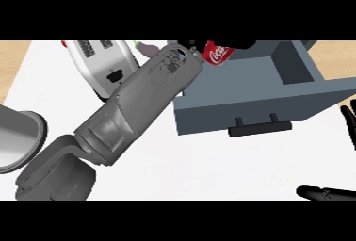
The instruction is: Pick up the can, place it into the drawer and close the drawer
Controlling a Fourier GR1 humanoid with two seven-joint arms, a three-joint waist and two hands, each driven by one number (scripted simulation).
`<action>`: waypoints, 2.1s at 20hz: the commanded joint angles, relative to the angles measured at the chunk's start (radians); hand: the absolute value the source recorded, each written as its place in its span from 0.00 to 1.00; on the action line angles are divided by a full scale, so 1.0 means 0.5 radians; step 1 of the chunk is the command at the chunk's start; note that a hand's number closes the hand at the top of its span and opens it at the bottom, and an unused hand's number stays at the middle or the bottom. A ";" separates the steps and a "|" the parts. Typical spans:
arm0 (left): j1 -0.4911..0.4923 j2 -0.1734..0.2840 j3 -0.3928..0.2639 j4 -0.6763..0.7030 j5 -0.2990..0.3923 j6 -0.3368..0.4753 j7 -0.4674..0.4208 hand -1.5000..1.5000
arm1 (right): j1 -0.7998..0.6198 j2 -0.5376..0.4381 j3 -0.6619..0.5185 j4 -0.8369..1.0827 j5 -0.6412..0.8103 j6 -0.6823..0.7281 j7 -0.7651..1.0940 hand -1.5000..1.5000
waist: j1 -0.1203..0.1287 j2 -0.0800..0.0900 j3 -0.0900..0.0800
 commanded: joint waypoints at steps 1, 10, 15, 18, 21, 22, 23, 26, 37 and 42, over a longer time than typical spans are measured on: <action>0.048 0.000 -0.070 0.019 0.039 0.108 -0.031 0.00 | -0.030 0.010 0.050 0.018 0.041 0.001 -0.019 0.00 | -0.028 0.007 0.001; 0.079 0.000 -0.108 0.057 0.127 0.192 -0.112 0.00 | 0.012 0.021 0.055 -0.079 0.031 -0.013 0.032 0.00 | -0.014 -0.002 -0.002; 0.124 0.000 -0.145 0.007 0.206 0.256 -0.125 0.00 | -0.031 -0.012 0.052 -0.094 0.090 -0.022 0.005 0.00 | -0.048 0.010 -0.002; 0.074 0.000 -0.080 0.017 0.267 0.228 -0.124 0.00 | 0.027 -0.108 0.012 -0.167 0.202 0.023 -0.076 0.00 | -0.020 0.000 -0.003; 0.139 0.000 -0.119 -0.028 0.311 0.295 -0.152 0.00 | -0.014 -0.134 0.100 -0.225 0.384 0.013 -0.149 0.00 | -0.046 0.009 -0.003; 0.170 0.000 -0.082 0.006 0.315 0.279 -0.240 0.00 | -0.042 -0.196 0.068 -0.191 0.427 0.027 -0.171 0.00 | -0.016 0.014 -0.004; 0.105 0.000 -0.107 -0.054 0.342 0.274 -0.129 0.00 | 0.018 -0.172 0.138 -0.248 0.500 0.031 -0.192 0.00 | 0.004 -0.010 -0.003; 0.180 0.000 -0.143 -0.156 0.405 0.316 -0.182 0.00 | -0.030 -0.233 0.173 -0.196 0.615 0.048 -0.255 0.00 | 0.019 -0.011 -0.003; 0.028 0.000 -0.105 -0.138 0.475 0.407 -0.229 0.00 | -0.177 -0.381 0.471 -0.075 1.429 -0.083 -0.283 0.00 | 0.138 -0.033 -0.005; -0.041 0.000 -0.112 -0.136 0.469 0.400 -0.101 0.00 | -0.371 -0.487 0.535 0.203 1.714 -0.108 -0.287 0.00 | 0.196 -0.044 -0.005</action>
